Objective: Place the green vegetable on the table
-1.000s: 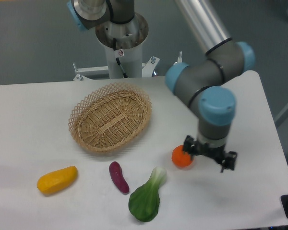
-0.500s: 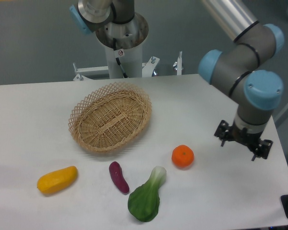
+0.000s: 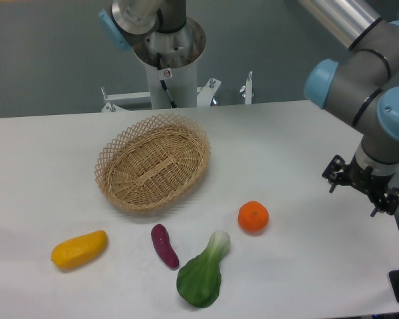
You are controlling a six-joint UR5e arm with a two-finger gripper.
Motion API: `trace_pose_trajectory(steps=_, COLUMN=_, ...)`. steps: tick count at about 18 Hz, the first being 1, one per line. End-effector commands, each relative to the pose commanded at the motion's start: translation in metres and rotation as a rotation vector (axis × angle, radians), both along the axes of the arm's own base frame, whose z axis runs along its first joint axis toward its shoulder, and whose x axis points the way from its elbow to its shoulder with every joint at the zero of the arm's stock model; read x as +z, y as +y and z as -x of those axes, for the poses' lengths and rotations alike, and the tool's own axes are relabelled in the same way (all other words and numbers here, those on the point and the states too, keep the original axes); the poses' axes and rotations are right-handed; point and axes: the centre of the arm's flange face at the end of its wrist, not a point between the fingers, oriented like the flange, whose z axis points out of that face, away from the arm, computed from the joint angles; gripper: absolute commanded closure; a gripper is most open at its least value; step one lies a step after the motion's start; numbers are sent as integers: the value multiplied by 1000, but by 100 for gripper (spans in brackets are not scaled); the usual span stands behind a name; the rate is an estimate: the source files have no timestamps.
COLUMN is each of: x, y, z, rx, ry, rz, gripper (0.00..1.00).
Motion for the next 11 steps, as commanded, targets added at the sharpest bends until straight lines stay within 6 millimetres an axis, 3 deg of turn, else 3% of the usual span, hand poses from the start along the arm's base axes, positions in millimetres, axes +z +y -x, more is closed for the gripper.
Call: trace_pose_trajectory(steps=11, x=-2, y=2, z=-1, rx=2, ry=0, rz=1, gripper=0)
